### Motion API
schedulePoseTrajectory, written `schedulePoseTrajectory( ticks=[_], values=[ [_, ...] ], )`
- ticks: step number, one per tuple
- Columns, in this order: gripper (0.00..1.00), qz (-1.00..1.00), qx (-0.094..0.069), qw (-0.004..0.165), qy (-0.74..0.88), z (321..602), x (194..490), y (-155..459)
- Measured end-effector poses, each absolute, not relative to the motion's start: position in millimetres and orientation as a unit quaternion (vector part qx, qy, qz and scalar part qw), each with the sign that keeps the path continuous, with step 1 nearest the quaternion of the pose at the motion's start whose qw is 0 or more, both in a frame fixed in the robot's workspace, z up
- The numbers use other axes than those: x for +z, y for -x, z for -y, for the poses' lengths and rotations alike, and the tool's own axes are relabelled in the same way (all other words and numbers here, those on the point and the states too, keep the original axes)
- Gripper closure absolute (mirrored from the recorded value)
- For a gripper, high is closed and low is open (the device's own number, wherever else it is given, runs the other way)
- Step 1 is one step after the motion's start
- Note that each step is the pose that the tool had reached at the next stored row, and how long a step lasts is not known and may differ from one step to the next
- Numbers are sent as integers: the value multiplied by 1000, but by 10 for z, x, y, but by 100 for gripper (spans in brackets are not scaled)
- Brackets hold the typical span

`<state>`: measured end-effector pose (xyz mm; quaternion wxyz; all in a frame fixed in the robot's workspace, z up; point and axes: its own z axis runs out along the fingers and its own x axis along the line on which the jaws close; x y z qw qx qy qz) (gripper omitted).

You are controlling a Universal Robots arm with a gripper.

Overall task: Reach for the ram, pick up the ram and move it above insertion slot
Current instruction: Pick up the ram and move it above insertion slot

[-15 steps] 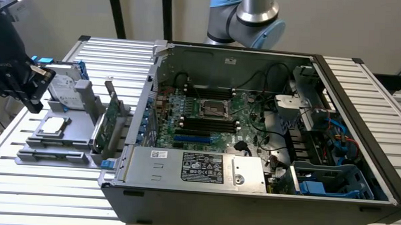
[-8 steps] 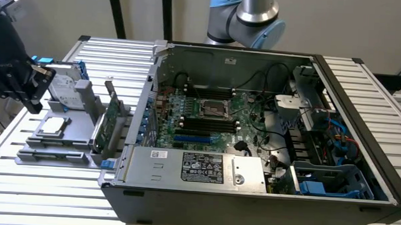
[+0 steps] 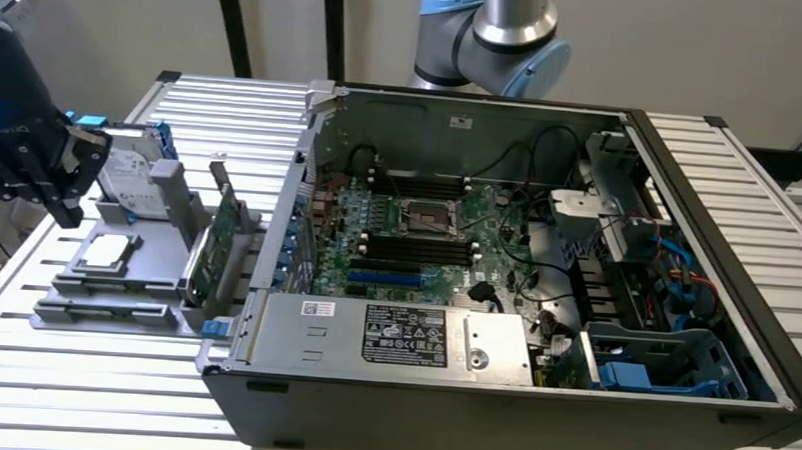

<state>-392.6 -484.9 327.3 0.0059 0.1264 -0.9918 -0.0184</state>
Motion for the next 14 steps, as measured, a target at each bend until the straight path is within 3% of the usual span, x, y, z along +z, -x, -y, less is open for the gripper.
schedulePoseTrajectory(
  ticks=[14],
  values=[
    [89, 968, -18, 8, -251, 4849, 3264, 3926]
  ],
)
